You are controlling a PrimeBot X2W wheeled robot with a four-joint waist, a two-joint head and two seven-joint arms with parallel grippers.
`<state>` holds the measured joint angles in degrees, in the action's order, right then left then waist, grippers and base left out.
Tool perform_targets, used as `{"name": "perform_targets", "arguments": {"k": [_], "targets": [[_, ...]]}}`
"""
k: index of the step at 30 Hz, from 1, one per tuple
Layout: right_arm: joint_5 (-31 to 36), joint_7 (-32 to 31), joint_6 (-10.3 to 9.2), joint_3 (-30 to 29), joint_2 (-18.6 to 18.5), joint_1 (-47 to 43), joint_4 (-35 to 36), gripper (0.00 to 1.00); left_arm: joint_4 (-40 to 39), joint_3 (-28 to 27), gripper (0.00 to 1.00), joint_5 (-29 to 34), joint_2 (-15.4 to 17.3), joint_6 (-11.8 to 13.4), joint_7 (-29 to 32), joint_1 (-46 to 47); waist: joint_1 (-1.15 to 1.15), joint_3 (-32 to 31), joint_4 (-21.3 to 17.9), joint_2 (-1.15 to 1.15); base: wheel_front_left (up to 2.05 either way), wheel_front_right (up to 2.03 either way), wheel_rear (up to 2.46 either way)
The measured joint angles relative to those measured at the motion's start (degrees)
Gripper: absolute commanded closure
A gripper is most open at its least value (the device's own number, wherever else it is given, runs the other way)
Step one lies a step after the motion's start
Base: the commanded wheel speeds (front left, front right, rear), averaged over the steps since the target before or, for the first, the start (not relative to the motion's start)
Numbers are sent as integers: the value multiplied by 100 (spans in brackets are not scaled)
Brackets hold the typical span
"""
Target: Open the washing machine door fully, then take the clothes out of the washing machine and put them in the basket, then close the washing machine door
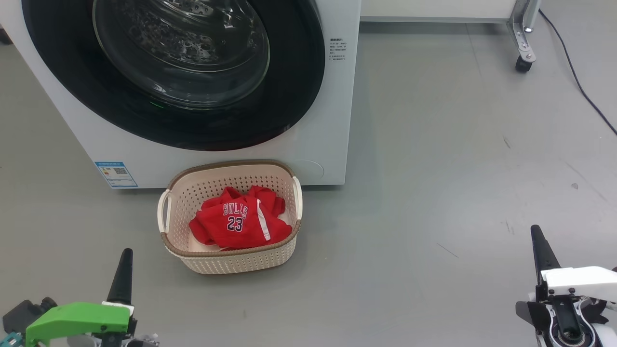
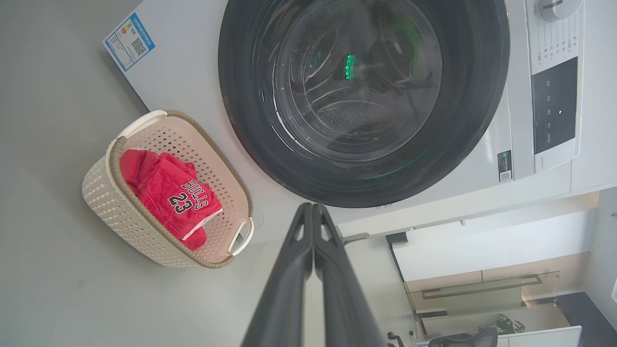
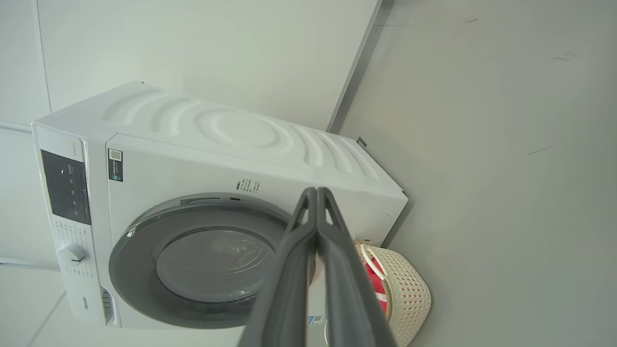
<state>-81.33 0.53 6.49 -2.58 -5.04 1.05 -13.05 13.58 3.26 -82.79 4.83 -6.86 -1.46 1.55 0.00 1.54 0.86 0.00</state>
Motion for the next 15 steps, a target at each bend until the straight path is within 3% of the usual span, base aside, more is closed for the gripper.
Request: {"name": "perform_targets", "arguments": {"k": [15], "targets": [[-1126,-260,2,-54,0,137,-180,100,79,-145,100,-1091,42,0,248,38,0,-112,-71,0,0,0,0]]}}
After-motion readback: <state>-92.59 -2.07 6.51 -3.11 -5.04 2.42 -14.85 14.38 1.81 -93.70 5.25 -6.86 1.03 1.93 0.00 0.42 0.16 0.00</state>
